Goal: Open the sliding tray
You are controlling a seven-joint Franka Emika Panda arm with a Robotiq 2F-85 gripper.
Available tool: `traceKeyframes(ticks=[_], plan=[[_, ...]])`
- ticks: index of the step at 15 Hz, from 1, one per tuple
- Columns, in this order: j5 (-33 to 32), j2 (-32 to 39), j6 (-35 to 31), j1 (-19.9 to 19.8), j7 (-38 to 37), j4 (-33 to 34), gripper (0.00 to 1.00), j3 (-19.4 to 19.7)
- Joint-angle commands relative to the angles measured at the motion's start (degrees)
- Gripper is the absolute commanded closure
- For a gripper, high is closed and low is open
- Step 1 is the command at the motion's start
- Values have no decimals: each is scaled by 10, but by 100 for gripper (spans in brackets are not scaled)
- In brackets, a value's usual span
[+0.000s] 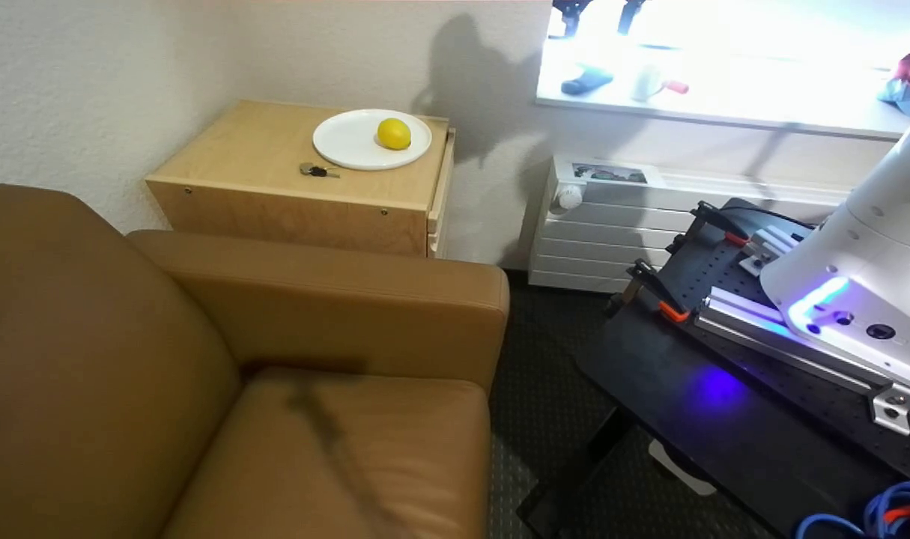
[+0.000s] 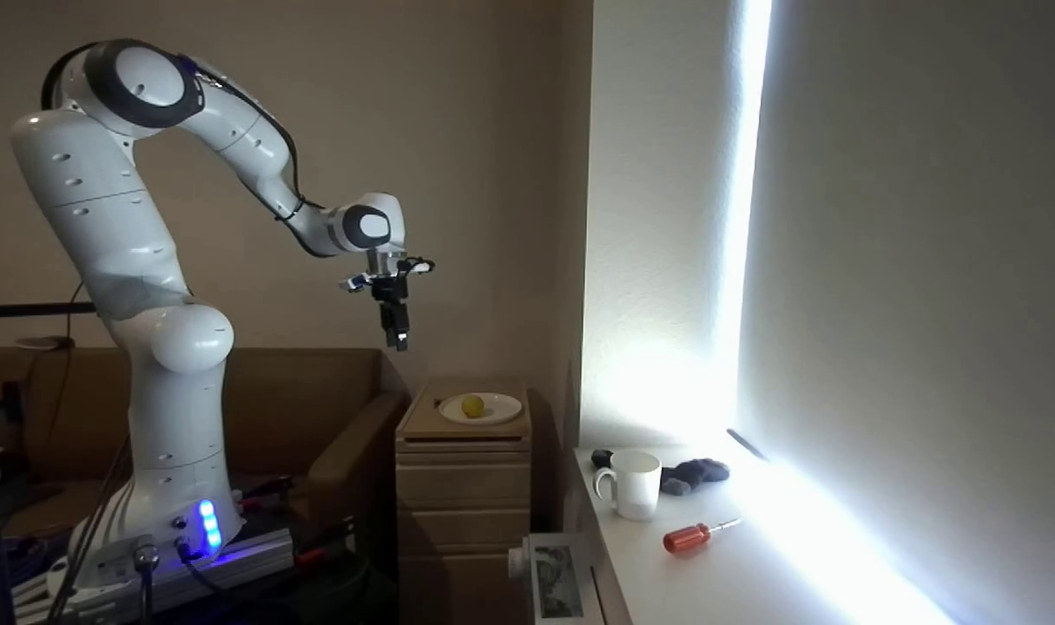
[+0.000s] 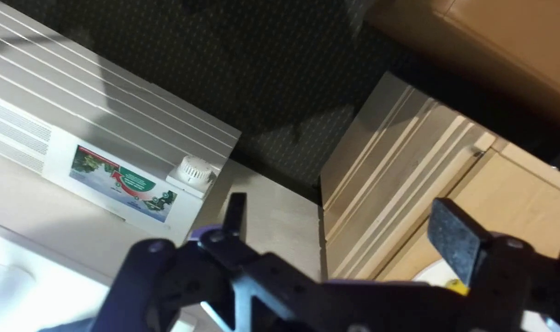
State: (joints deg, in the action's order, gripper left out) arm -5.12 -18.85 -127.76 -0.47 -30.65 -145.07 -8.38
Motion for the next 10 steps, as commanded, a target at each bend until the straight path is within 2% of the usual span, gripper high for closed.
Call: traceKeyframes(ticks=[1,5,6,8,10], plan=[[-11,35,12,-6,-24,3,0,-3],[-11,34,3,0,-23,0,0,0],[-21,57,-21,-6,-49,5,0,-4],[39,95,-60,7,-56,6,0,3],[103,127,-76,25,-29,6,0,6]])
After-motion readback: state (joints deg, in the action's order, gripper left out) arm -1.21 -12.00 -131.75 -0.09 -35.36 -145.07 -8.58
